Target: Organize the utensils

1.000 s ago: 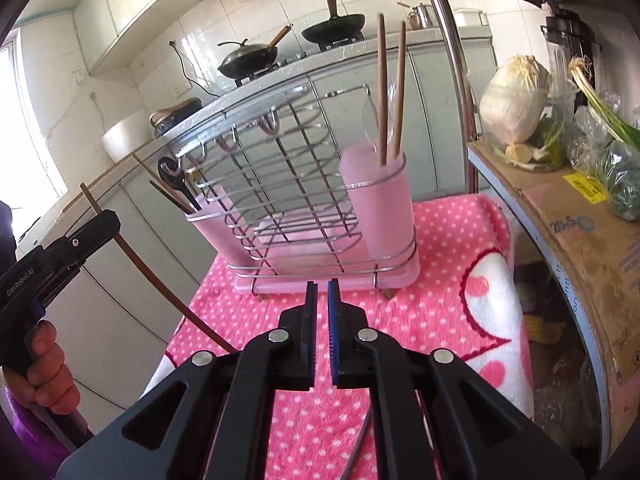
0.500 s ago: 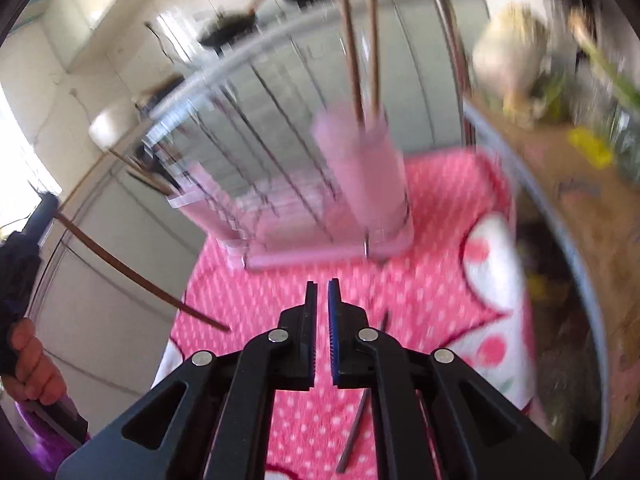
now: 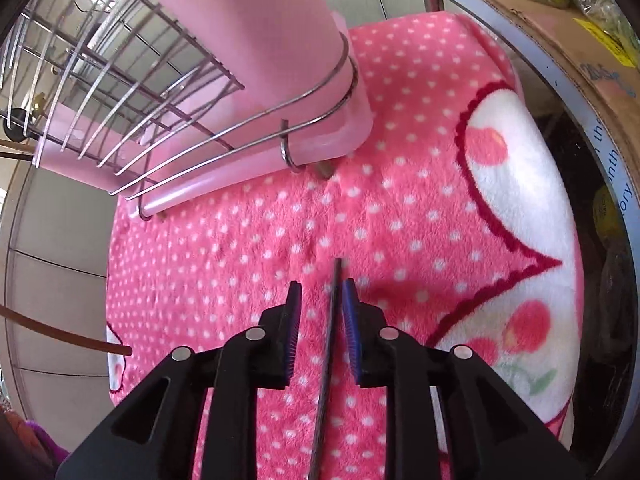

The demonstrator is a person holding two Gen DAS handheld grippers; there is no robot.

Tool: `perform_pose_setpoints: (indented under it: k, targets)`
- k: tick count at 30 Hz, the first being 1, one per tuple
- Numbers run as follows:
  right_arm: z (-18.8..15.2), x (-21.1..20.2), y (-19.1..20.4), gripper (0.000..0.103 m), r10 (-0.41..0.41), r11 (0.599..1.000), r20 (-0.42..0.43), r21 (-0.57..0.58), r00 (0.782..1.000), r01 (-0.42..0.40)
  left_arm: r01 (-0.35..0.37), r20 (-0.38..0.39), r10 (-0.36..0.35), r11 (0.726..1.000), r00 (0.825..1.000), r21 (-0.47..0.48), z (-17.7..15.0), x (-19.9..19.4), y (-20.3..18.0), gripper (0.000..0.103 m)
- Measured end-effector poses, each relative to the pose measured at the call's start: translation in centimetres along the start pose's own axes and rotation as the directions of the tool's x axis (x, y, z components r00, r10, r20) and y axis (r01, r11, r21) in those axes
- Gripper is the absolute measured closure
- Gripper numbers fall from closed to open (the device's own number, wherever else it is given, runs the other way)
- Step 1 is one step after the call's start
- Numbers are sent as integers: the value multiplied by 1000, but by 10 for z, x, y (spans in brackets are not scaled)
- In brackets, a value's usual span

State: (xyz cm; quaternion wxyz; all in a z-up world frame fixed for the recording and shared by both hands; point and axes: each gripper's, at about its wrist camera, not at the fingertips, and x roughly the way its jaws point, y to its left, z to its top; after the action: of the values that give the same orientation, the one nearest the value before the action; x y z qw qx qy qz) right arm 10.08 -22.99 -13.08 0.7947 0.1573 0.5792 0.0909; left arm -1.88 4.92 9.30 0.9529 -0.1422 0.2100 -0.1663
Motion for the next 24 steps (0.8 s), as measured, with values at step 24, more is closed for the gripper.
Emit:
perform_pose_setpoints:
  k: [24]
  targets:
    - [-23, -77, 15, 99, 120, 990, 314, -114, 942, -88, -29, 20, 29, 1000, 999, -8, 5, -4, 4, 98]
